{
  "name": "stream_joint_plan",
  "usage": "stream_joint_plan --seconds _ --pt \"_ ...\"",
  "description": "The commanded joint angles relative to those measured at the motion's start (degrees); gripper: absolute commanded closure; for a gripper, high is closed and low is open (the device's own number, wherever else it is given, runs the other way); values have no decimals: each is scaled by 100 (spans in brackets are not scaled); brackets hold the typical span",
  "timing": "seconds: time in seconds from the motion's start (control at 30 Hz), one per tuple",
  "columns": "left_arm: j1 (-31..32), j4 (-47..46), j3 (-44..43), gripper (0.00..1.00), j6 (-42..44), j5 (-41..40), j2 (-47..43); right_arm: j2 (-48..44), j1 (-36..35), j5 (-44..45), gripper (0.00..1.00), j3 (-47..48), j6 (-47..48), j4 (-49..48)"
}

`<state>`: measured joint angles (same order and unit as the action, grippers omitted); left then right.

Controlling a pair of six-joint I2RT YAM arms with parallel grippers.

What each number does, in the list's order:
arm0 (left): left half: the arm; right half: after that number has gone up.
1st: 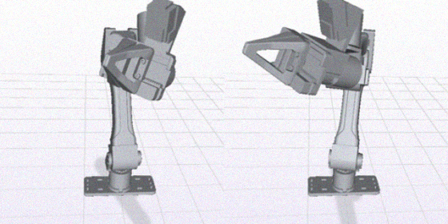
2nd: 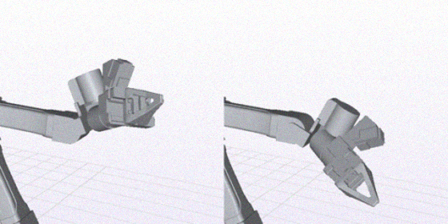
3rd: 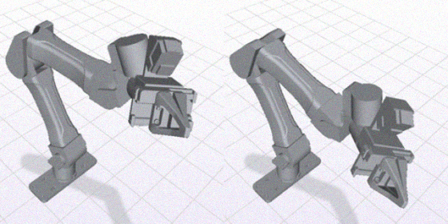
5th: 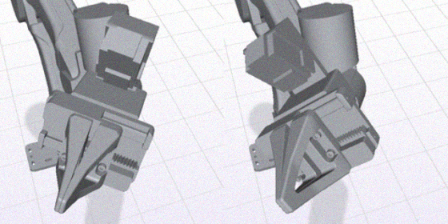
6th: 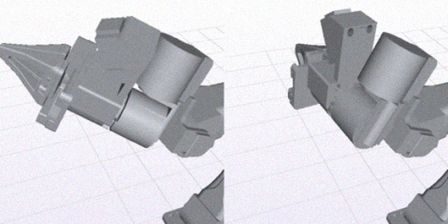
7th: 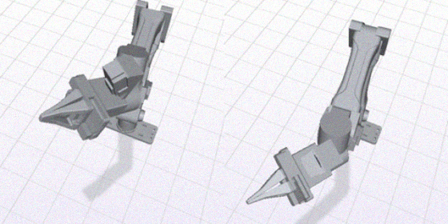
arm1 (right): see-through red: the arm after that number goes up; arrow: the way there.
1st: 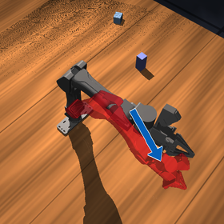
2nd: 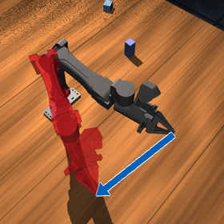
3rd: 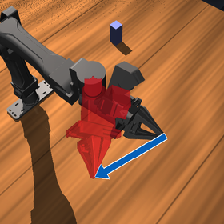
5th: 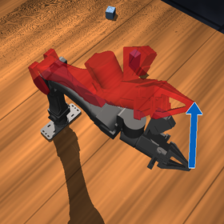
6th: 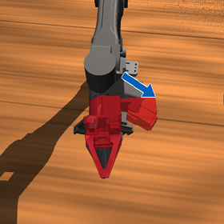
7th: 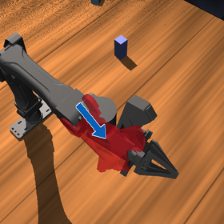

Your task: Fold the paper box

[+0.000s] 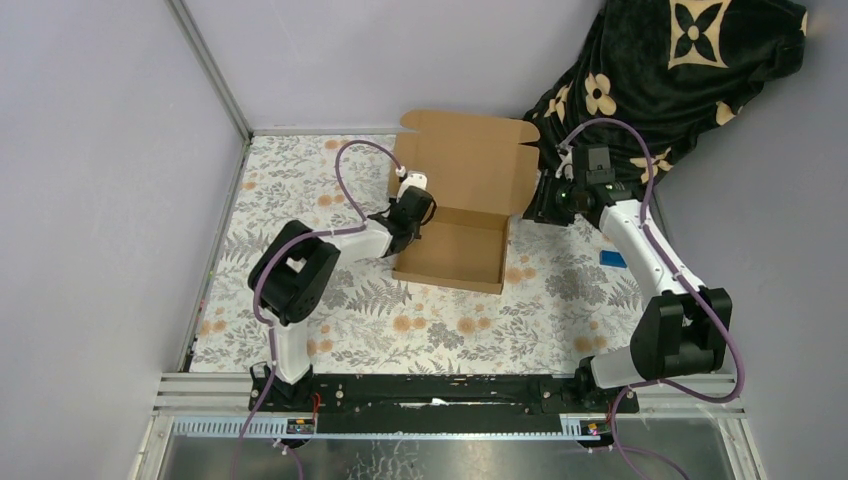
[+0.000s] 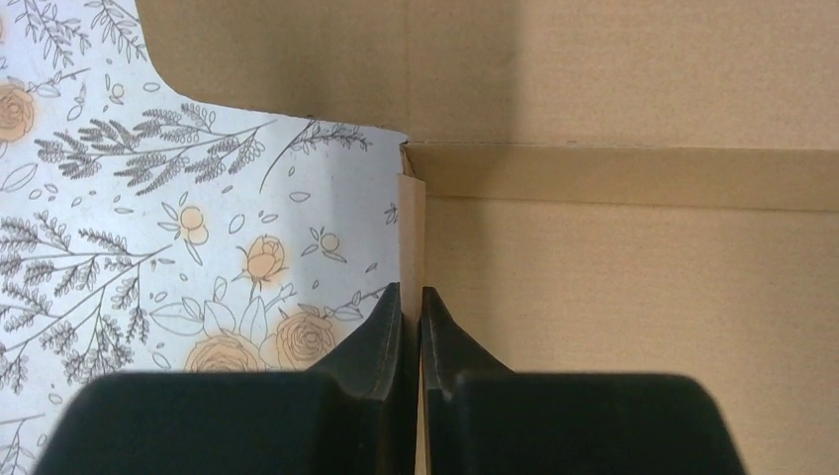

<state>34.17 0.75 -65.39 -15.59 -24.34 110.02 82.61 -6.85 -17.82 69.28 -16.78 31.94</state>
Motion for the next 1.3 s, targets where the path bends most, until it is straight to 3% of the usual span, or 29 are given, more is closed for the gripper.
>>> stream_joint_plan --seconds 0.0,0.1,0.23,0.5,0.73,0.87,1.0,1.1,1.27 --pt "225 -184 298 92 -384 -653 -130 -140 -363 775 59 -32 60 -82" --pt "389 -143 433 90 -632 -863 -103 -52 -671 1314 59 -44 123 -77" --pt "572 -84 553 71 -933 -1000 -126 86 -1014 1896 59 -100 269 -250" --pt "775 -47 1066 53 -1298 -1143 -399 195 -1178 2772 55 -593 465 -1047" --pt "772 -356 1064 40 -880 -1202 -653 -115 -1160 3084 33 -1106 79 -1708" --pt "766 -592 1025 37 -577 -815 -912 -73 -1136 3923 27 -930 -43 -1356" --pt "764 -601 880 34 -484 -595 -1094 -303 -1034 4531 5 -1059 -328 -1215" --pt "764 -532 776 32 -543 -414 -1216 -617 -611 4314 2 -1396 -701 -1294" --pt "764 -361 611 31 -752 1 -1406 -813 55 3934 6 -2111 -1701 -1327"
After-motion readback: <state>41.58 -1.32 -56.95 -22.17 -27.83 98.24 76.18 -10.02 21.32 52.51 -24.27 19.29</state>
